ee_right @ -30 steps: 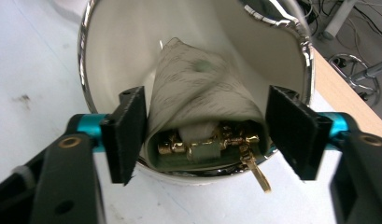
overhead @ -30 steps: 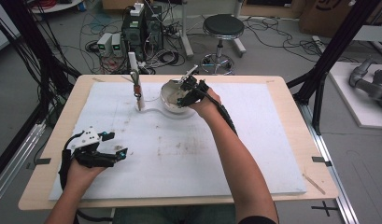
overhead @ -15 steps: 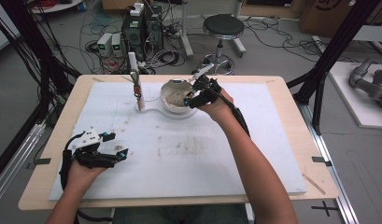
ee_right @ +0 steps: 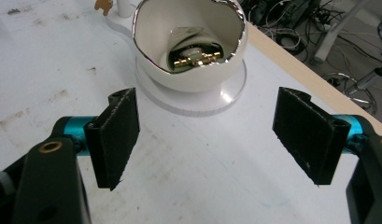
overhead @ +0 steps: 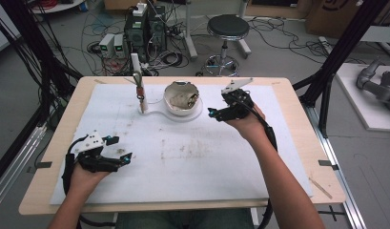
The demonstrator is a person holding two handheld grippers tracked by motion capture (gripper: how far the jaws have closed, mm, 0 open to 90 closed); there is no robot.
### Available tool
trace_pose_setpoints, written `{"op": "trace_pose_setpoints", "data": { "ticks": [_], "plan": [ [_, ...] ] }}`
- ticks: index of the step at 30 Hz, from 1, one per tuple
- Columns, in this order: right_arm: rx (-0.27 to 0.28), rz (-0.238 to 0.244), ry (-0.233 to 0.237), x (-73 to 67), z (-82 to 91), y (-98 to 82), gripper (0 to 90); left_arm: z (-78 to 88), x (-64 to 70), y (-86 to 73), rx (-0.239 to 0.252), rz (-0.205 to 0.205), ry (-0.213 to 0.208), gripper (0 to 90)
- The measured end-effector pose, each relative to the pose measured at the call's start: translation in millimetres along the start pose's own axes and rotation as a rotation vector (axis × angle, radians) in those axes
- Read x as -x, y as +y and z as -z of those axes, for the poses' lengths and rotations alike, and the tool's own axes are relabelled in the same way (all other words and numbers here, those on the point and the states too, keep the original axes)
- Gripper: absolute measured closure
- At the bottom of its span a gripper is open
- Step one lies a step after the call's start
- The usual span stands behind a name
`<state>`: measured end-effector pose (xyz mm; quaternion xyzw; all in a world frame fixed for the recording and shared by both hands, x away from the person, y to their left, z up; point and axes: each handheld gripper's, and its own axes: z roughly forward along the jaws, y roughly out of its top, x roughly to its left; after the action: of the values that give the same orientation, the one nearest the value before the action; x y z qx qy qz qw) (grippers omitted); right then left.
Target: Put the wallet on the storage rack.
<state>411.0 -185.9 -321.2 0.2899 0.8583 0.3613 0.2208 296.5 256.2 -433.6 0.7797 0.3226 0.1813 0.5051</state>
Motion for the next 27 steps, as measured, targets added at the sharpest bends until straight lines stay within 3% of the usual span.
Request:
{"op": "trace_pose_setpoints", "data": {
  "ticks": [11,21,27],
  "plan": [
    [0.068,-0.060,-0.024,3.3,29.7,-49.1,22.2,-3.8,1.6,1.0,0.008,0.004,-0.017,16.2],
    [0.108,-0.138,-0.004,-0.9,40.6,-103.2,21.1,-6.6,-0.6,3.1,0.029,0.019,-0.032,16.1],
    [0.143,-0.208,0.001,-3.8,41.4,-138.9,20.6,-9.6,-0.7,3.7,0.029,0.020,-0.036,16.2]
  ]
}}
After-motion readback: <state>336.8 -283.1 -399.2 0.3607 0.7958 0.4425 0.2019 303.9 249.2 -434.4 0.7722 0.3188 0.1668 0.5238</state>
